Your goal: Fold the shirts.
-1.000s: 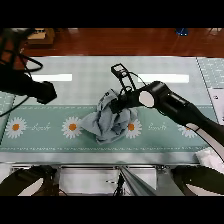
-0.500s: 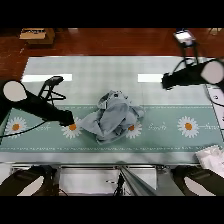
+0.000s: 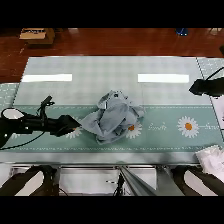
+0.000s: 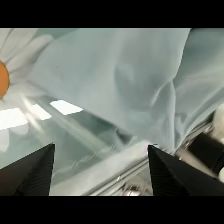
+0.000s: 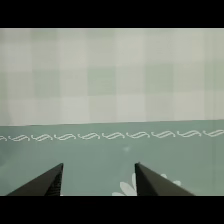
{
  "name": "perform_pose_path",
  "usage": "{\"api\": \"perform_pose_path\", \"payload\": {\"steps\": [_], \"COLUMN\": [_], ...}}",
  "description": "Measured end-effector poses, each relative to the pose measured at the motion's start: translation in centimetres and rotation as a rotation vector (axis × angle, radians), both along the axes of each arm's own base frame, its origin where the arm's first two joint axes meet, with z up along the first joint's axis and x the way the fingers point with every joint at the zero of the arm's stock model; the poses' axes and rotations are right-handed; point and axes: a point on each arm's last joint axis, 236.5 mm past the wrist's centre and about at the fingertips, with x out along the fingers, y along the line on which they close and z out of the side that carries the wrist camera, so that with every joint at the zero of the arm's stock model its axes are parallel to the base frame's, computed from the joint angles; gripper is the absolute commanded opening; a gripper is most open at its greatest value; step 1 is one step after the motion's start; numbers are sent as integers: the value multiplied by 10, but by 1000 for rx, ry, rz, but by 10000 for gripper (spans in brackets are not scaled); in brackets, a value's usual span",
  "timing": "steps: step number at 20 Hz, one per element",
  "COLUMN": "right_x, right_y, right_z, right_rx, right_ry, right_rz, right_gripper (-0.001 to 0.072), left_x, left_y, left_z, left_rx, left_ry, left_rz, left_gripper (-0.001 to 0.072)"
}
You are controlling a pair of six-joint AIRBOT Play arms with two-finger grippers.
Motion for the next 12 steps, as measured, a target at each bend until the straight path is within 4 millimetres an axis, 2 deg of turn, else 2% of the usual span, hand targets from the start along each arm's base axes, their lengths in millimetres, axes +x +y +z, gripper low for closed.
{"api": "perform_pose_path", "payload": {"steps": [4, 5, 7, 8, 10, 11, 12], "right_x": [-4, -4, -3, -3, -4, -6, -9], "right_y": [9, 13, 18, 20, 27, 30, 34], "right_z": [-11, -12, -12, -13, -15, -18, -23], "right_rx": [75, 92, 121, 133, 158, 167, 181], "right_ry": [11, 9, 5, 6, 5, 11, 23], "right_rz": [-5, -5, -6, -4, 16, 24, 31], "right_gripper": [526, 526, 535, 546, 546, 546, 546], "left_x": [14, 21, 31, 38, 48, 52, 54], "left_y": [-11, -15, -24, -28, -35, -39, -41], "left_z": [-22, -27, -34, -36, -40, -41, -41], "left_rx": [-34, -47, -83, -99, -116, -126, -130], "left_ry": [25, 31, 43, 44, 47, 45, 39], "left_rz": [77, 102, 130, 144, 153, 154, 146], "left_gripper": [666, 620, 299, 283, 55, 25, 24]}}
